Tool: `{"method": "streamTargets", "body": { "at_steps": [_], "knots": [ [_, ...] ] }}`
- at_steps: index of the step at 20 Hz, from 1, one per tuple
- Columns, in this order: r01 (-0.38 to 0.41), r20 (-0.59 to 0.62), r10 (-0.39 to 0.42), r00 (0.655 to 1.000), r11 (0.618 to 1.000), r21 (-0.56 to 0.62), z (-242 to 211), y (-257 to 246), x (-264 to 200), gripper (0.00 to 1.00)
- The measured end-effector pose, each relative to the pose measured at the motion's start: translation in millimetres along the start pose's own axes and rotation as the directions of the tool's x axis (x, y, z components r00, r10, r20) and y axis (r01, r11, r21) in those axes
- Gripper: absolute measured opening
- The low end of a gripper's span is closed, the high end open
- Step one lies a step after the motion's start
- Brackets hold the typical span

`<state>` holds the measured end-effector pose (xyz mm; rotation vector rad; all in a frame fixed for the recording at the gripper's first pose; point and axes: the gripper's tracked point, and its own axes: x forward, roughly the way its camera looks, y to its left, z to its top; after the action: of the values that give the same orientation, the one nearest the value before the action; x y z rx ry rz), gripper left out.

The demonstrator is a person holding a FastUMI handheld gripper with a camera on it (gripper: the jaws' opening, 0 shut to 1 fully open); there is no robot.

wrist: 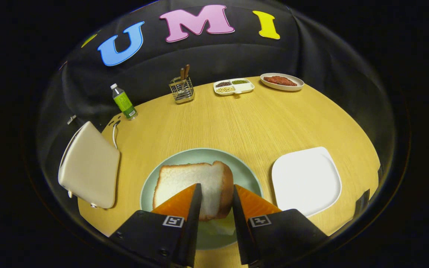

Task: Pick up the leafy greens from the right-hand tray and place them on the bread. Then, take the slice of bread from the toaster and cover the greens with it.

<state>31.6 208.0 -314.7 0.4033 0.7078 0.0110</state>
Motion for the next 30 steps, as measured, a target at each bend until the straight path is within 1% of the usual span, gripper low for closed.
{"method": "streamTargets", "body": {
  "at_steps": [1, 2, 3, 5, 7, 8, 9, 10, 11, 14, 15, 17, 21, 25, 30],
  "knots": [
    [0.019, 0.004, -0.019, 1.0, 0.999, -0.035, 0, -4, 0, 0.56],
    [0.018, 0.013, -0.017, 1.0, 0.997, -0.073, 2, -4, 0, 0.63],
    [0.032, 0.025, -0.03, 0.999, 0.993, -0.115, 4, -6, -1, 0.64],
    [0.053, 0.047, -0.045, 0.998, 0.981, -0.185, 8, -9, -2, 0.74],
    [0.07, 0.064, -0.058, 0.996, 0.974, -0.215, 12, -12, -3, 0.84],
    [0.074, 0.07, -0.06, 0.996, 0.973, -0.22, 14, -13, -5, 0.91],
    [0.082, 0.079, -0.065, 0.995, 0.969, -0.233, 16, -16, -7, 0.94],
    [0.098, 0.104, -0.073, 0.992, 0.961, -0.259, 22, -19, -11, 0.99],
    [0.114, 0.133, -0.078, 0.988, 0.951, -0.289, 30, -24, -14, 0.99],
    [0.12, 0.192, -0.054, 0.98, 0.929, -0.35, 52, -24, -30, 0.99],
    [0.136, 0.23, -0.051, 0.972, 0.919, -0.371, 65, -26, -37, 0.99],
    [0.143, 0.292, -0.024, 0.956, 0.907, -0.396, 88, -22, -55, 0.99],
    [0.13, 0.373, 0.032, 0.927, 0.907, -0.401, 127, -13, -88, 0.99],
    [0.105, 0.41, 0.075, 0.909, 0.911, -0.399, 155, -9, -115, 0.99],
    [0.093, 0.472, 0.141, 0.87, 0.895, -0.437, 188, 1, -155, 0.98]
  ]
}}
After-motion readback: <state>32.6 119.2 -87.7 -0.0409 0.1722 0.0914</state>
